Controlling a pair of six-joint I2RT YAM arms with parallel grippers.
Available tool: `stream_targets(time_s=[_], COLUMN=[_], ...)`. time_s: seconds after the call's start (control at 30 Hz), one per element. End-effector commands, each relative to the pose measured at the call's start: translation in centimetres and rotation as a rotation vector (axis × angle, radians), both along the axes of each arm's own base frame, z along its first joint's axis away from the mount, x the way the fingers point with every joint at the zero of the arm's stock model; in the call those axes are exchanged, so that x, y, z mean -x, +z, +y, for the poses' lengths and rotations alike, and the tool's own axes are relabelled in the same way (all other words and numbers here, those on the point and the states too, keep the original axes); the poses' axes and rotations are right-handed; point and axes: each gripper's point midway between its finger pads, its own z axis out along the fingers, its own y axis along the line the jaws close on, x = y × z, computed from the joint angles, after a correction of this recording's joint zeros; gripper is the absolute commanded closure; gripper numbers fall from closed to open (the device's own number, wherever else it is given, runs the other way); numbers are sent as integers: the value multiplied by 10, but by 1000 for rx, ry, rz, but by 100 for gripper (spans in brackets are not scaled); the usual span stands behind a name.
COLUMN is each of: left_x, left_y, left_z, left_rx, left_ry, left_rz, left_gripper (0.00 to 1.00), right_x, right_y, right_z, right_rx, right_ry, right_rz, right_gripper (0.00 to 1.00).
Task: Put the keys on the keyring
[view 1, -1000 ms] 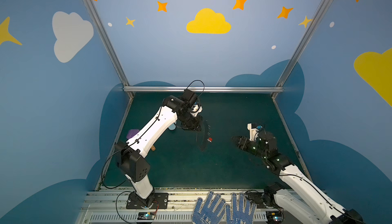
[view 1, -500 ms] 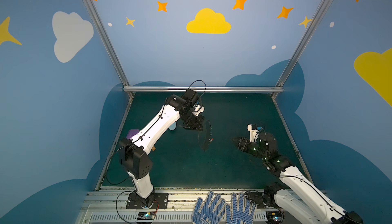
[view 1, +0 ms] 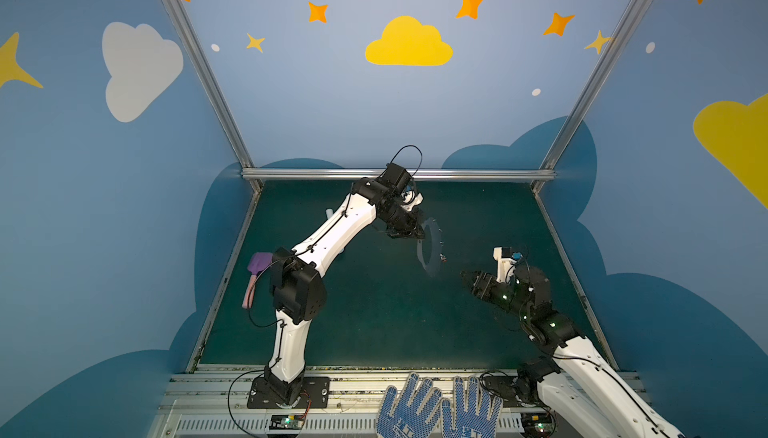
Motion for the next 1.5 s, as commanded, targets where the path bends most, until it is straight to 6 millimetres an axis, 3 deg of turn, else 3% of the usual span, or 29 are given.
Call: stream_targets(time_s=[0.0, 0.17, 0.3, 0.57, 0.93, 1.07, 1.13, 1.17, 1.4, 1.43, 1.47], left_x=[-13, -23, -16, 10, 43, 49, 50, 49, 51, 49, 46], left_y=[-3, -54, -85, -111, -155, -164, -164, -163, -142, -138, -134], left_z=[-11, 3, 27, 70, 108, 127, 140, 149, 197, 206, 216], left_rx=[62, 99, 107, 89, 27, -26, -70, -99, -212, -244, -287], left_ry=[-3, 32, 75, 155, 262, 322, 359, 390, 527, 550, 581], left_rz=[-6, 87, 149, 196, 264, 258, 238, 224, 91, 60, 22], left_gripper=[96, 96, 96, 96, 96, 75, 67, 61, 36, 29, 6], right_x=[2, 3, 2, -5, -6, -8, -10, -11, -22, -26, -31], right_y=[-6, -2, -1, 2, -1, -1, -1, -1, -13, -14, -16], right_z=[-10, -13, -13, -7, -4, -1, 0, 0, -14, -18, -24], right_rx=[25, 15, 5, -27, -27, -21, -14, -6, 144, 183, 228], right_ry=[-37, -47, -51, -40, -24, -13, -9, -5, -49, -66, -86], right_rz=[7, -3, -5, -7, 9, 16, 22, 26, 82, 87, 89], right_gripper=[42, 42, 42, 42, 41, 37, 21, 19, 14, 14, 14])
